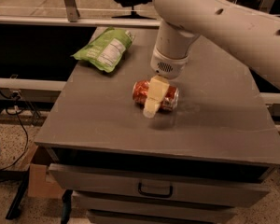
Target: Place coke can upright
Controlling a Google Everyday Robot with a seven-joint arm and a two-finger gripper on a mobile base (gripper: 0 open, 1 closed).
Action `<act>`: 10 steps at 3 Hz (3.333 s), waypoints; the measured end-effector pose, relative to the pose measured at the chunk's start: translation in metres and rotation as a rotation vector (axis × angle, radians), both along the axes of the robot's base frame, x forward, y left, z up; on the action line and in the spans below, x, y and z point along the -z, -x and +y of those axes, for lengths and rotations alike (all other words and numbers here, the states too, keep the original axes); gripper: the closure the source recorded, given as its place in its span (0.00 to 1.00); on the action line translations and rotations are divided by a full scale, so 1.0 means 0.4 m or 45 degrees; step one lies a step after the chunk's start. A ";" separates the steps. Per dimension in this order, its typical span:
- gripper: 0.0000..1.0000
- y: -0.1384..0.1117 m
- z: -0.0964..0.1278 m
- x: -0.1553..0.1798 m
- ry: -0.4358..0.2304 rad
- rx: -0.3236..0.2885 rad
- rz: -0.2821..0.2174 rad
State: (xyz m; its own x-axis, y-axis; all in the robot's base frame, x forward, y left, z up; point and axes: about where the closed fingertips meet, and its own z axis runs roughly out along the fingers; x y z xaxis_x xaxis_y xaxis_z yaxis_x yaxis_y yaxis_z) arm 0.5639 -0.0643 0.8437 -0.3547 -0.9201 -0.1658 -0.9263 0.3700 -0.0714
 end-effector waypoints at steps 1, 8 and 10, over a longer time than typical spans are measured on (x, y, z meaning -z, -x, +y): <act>0.17 0.004 0.020 0.024 0.052 0.052 0.055; 1.00 0.018 -0.058 -0.254 -0.939 -0.270 -0.464; 1.00 -0.008 -0.076 -0.222 -1.086 -0.178 -0.466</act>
Offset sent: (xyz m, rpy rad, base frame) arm -0.0066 0.0107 -0.0165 -0.1150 0.1224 -0.1138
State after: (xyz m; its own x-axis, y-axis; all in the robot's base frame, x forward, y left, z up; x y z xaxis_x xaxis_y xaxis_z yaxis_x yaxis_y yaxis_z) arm 0.5671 -0.0947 0.9327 -0.0427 -0.4664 -0.8835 -0.9399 0.3186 -0.1227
